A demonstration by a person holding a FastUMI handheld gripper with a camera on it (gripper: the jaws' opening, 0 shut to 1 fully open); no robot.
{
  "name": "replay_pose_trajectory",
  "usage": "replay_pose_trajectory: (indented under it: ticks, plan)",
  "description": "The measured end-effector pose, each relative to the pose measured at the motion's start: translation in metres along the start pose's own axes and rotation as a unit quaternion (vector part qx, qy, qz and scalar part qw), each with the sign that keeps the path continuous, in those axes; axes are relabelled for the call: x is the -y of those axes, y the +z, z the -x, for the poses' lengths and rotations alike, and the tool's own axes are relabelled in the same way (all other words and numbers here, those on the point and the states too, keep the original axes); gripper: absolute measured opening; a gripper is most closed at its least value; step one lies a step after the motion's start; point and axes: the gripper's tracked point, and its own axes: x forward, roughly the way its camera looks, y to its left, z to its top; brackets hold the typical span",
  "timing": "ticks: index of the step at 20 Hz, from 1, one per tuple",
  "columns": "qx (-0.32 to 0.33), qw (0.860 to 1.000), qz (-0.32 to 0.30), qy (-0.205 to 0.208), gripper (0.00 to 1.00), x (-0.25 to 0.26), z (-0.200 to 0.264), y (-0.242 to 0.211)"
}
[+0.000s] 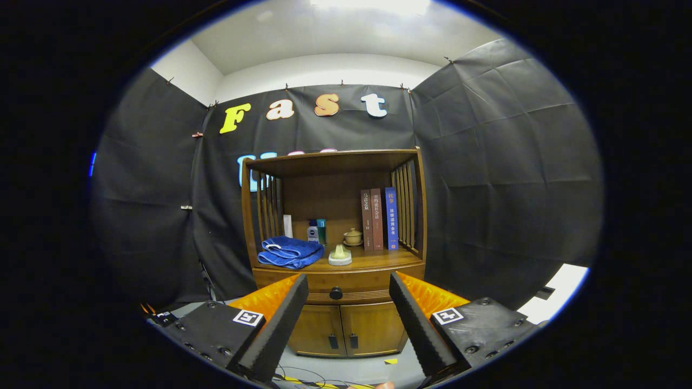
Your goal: Pull open the drawer, take out the items inside it, and place them on the countertop above the cabinet.
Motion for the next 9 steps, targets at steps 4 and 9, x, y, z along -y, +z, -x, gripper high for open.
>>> replay_pose_trajectory:
  ticks: [4, 9]
  plan:
    - [-0.002, 1.0, -0.007, 0.001, 0.98, 0.0006, 0.0009, -0.0019]
    - [-0.005, 1.0, -0.014, 0.0, 0.98, 0.0023, -0.0005, -0.0038]
